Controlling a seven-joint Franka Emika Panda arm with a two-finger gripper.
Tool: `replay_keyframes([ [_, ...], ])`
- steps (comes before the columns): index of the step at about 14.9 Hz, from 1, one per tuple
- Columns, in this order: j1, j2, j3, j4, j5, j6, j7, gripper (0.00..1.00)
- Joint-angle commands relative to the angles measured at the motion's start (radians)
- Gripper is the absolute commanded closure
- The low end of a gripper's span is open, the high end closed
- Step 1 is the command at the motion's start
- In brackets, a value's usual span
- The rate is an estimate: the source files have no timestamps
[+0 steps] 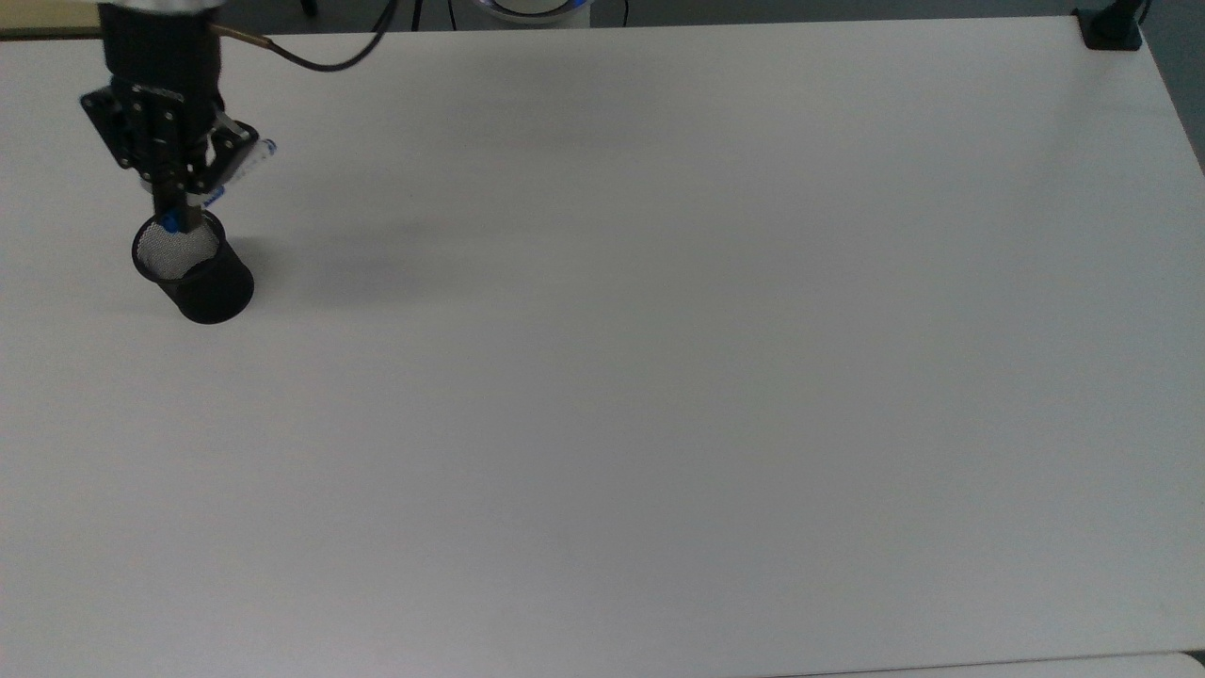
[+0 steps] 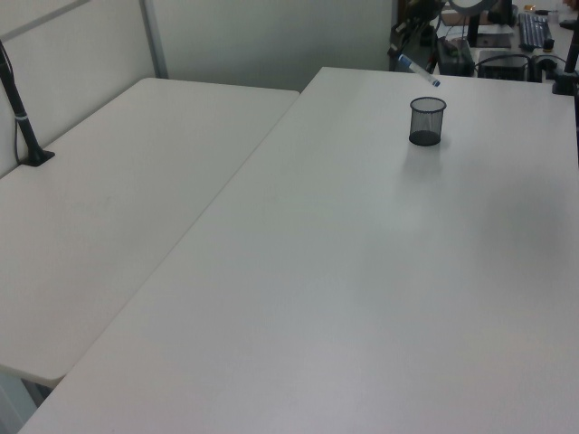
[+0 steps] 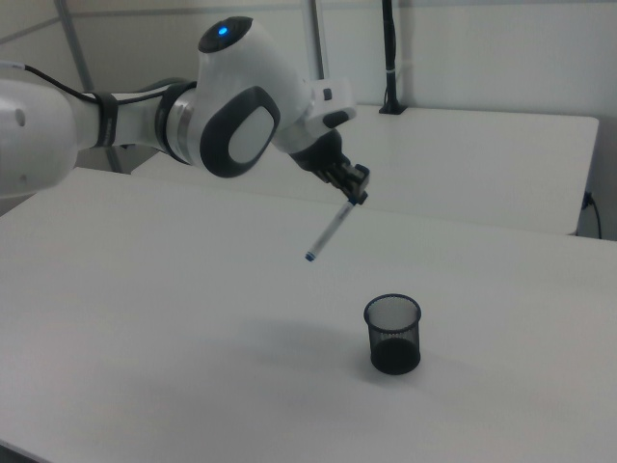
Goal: Insert the marker
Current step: 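Lift the marker and carry it above the black mesh cup, then lower the marker into the cup and open the gripper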
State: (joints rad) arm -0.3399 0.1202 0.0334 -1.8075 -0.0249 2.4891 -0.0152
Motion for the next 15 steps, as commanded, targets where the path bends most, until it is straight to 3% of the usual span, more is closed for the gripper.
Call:
replay_keyframes([
  [1, -0.056, -0.025, -0.004, -0.145, 0.077, 0.235, -0.179, 1.0],
  [8, -0.111, 0.082, -0.004, -0.24, 0.077, 0.637, -0.229, 1.0],
  [15, -0.114, 0.174, -0.006, -0.297, 0.076, 0.833, -0.262, 0.99],
])
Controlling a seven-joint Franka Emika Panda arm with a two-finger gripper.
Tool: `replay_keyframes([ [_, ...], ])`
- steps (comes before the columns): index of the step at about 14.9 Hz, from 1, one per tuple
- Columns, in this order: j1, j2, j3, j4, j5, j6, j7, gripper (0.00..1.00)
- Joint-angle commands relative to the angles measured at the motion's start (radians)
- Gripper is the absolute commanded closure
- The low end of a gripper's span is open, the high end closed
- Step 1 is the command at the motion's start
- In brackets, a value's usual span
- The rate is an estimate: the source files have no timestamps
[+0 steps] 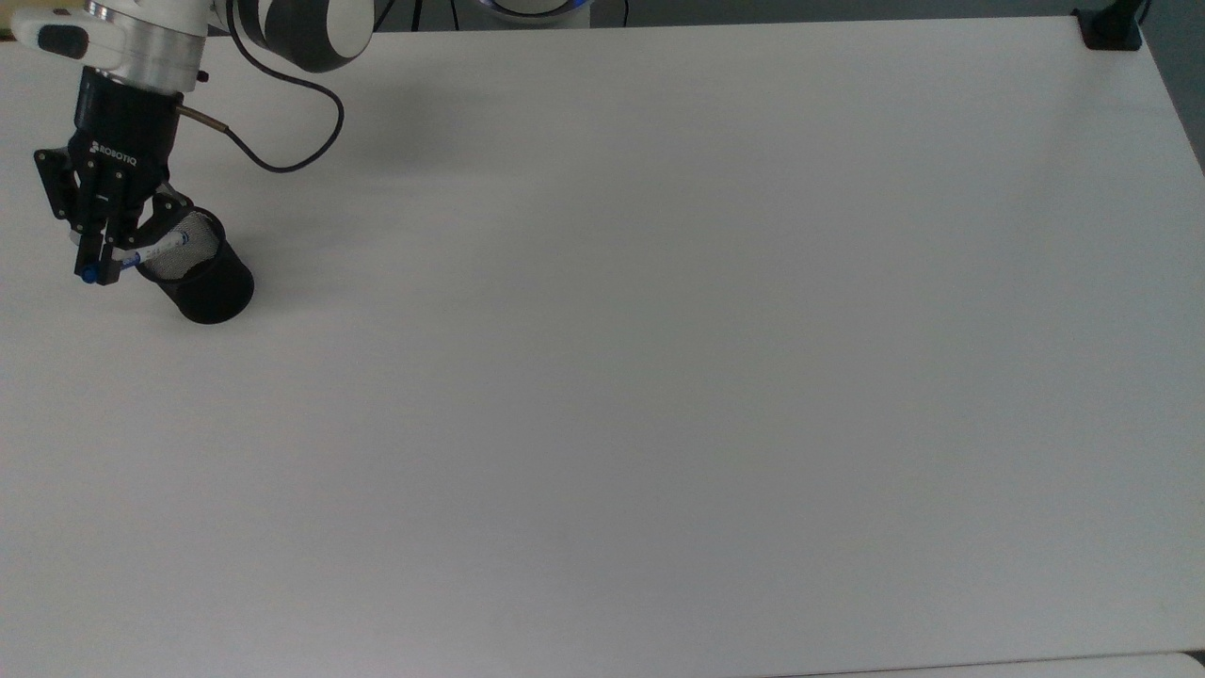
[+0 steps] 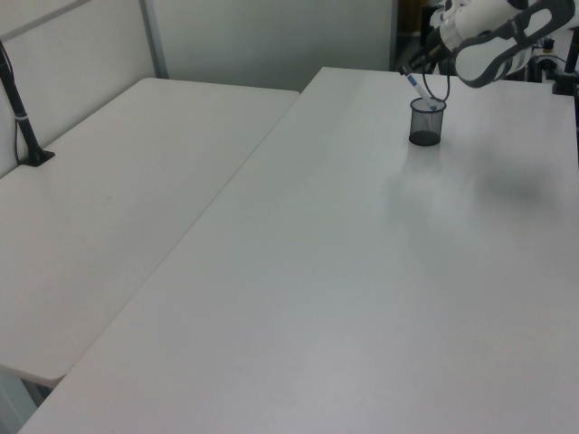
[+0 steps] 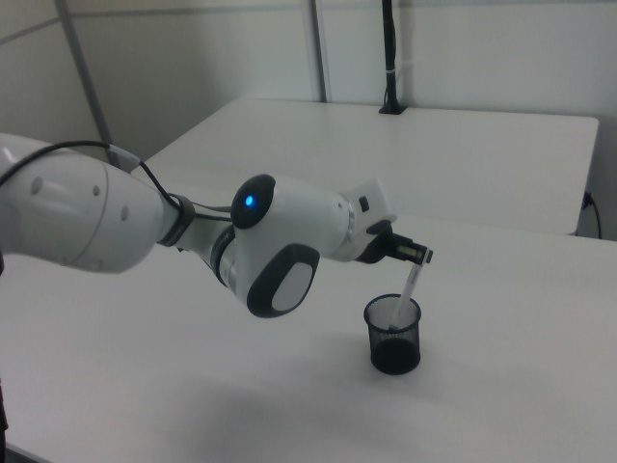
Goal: Insert the marker
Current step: 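Lower the marker into the cup and open the gripper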
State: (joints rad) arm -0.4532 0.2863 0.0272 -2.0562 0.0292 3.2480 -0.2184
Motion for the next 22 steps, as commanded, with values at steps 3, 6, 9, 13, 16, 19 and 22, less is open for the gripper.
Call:
replay_keyframes([
  [3, -0.001, 0.007, 0.0, -0.082, 0.021, 0.082, -0.075, 0.92],
  [6, -0.002, -0.007, 0.0, -0.079, 0.023, 0.076, -0.039, 0.49],
  [9, -0.001, -0.036, 0.002, -0.076, 0.023, 0.068, 0.068, 0.13],
  [13, 0.011, -0.14, 0.016, -0.062, 0.023, -0.096, 0.134, 0.0],
  [16, 0.011, -0.254, 0.051, 0.016, 0.023, -0.452, 0.168, 0.0],
  [19, 0.056, -0.318, 0.068, 0.091, 0.021, -0.722, 0.232, 0.0],
  [22, 0.123, -0.331, 0.068, 0.197, 0.014, -1.01, 0.292, 0.0],
])
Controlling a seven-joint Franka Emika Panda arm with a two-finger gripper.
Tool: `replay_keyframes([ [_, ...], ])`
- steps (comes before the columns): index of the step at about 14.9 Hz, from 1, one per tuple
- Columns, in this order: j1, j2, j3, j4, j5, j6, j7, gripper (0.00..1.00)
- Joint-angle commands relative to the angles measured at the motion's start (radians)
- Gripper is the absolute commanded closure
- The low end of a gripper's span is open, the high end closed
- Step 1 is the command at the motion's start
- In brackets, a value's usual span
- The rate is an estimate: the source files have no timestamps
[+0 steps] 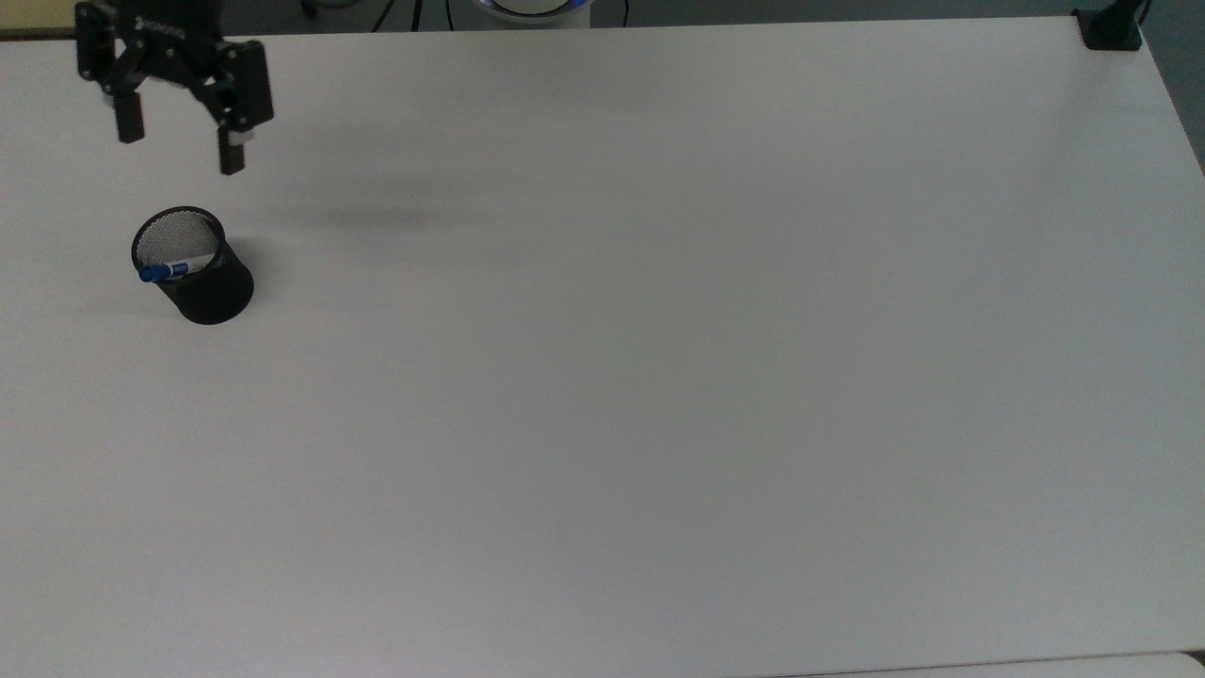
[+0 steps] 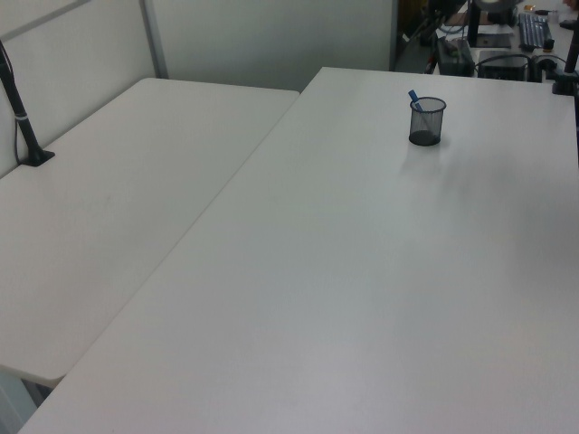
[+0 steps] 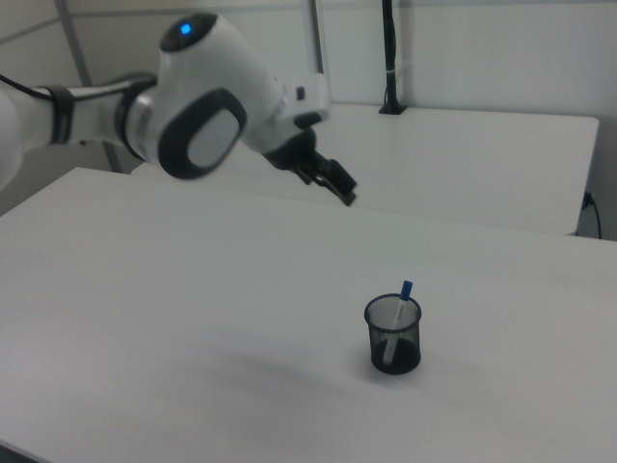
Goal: Insert the marker
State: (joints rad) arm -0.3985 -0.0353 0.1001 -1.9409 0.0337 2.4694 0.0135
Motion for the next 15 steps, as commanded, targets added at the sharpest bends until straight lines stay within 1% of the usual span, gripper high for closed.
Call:
replay_keyframes([
  [1, 0.102, -0.008, -0.01, 0.118, 0.005, -0.333, 0.071, 0.0],
  [3, 0.164, -0.006, -0.032, 0.184, 0.005, -0.496, 0.078, 0.0],
  [5, 0.232, -0.008, -0.069, 0.212, 0.005, -0.598, 0.08, 0.0],
  [7, 0.299, -0.009, -0.121, 0.223, 0.006, -0.653, 0.082, 0.0],
  [8, 0.322, -0.009, -0.138, 0.223, 0.006, -0.658, 0.08, 0.0],
  [10, 0.359, -0.002, -0.151, 0.221, 0.0, -0.656, 0.079, 0.0],
  [11, 0.363, 0.003, -0.151, 0.22, -0.02, -0.647, 0.077, 0.0],
  [13, 0.366, 0.024, -0.145, 0.224, -0.105, -0.645, 0.06, 0.0],
  [14, 0.366, 0.034, -0.143, 0.232, -0.136, -0.638, 0.046, 0.0],
  [15, 0.366, 0.052, -0.142, 0.258, -0.147, -0.636, 0.031, 0.0],
])
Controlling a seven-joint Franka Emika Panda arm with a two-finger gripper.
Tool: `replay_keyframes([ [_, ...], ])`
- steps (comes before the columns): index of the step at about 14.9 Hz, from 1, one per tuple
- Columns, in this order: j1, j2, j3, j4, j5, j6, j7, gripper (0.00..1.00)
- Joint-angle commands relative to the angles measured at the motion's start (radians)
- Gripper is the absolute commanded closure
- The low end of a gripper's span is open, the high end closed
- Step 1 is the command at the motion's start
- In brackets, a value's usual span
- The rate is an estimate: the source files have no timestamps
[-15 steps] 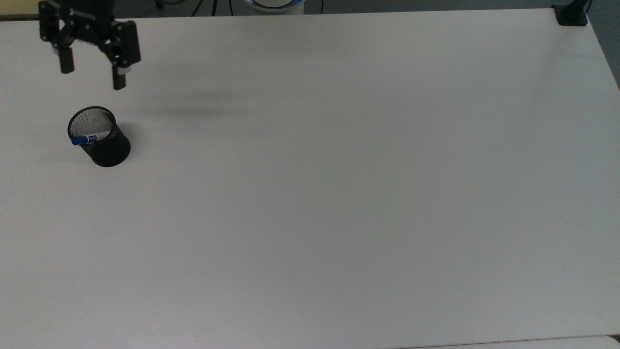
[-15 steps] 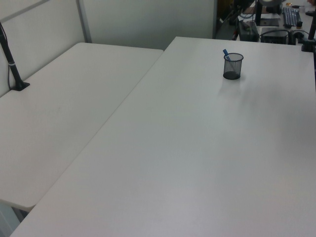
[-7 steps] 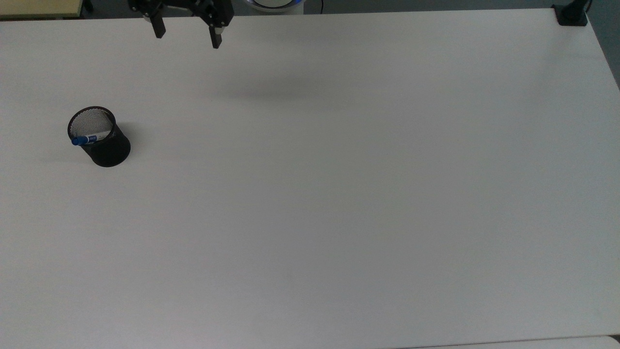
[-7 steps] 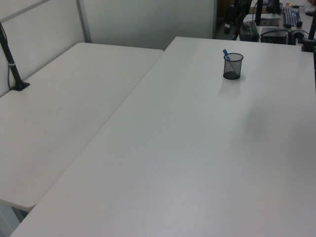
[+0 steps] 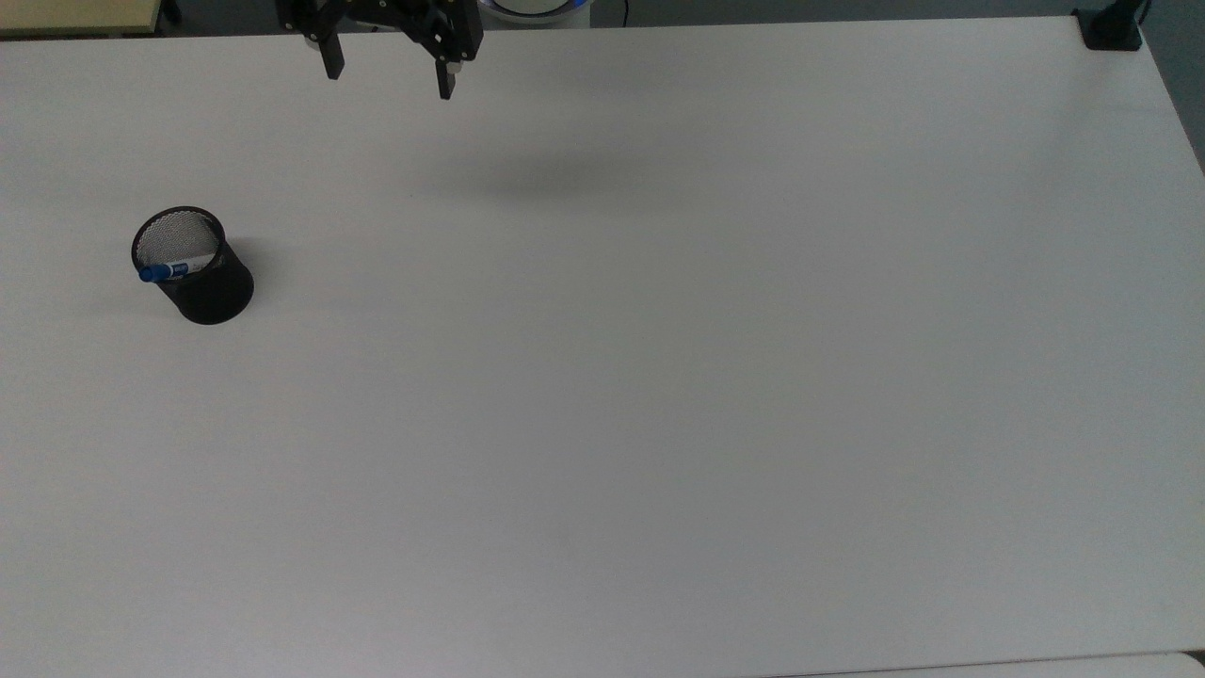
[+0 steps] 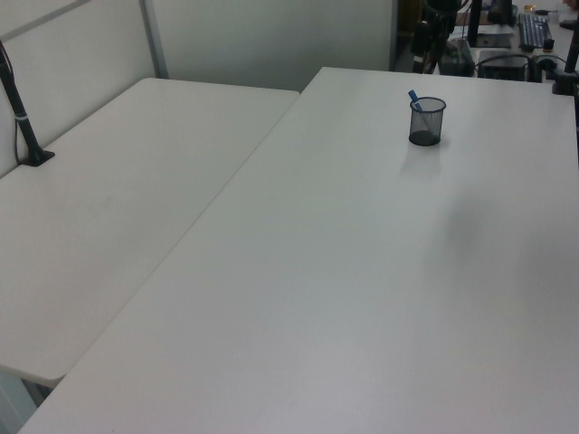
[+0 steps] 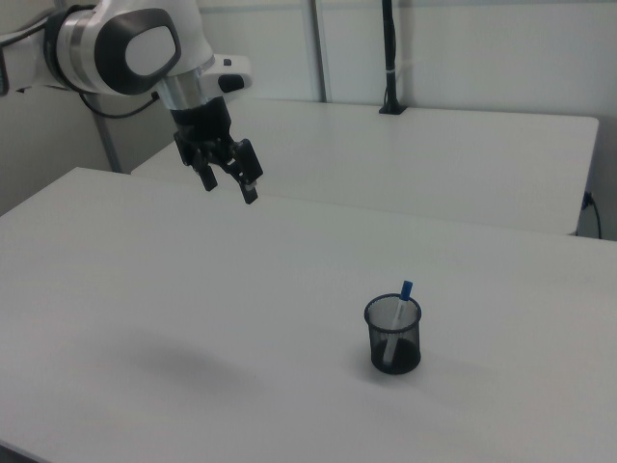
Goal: Insert the marker
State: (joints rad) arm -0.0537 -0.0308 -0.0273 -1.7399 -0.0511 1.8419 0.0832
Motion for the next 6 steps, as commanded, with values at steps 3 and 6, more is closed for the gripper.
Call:
replay_keyframes([
  [3, 0.021, 0.058, -0.013, 0.079, -0.067, -0.015, -0.069, 0.0],
  [6, 0.023, 0.055, -0.01, 0.076, -0.069, -0.021, -0.075, 0.0],
])
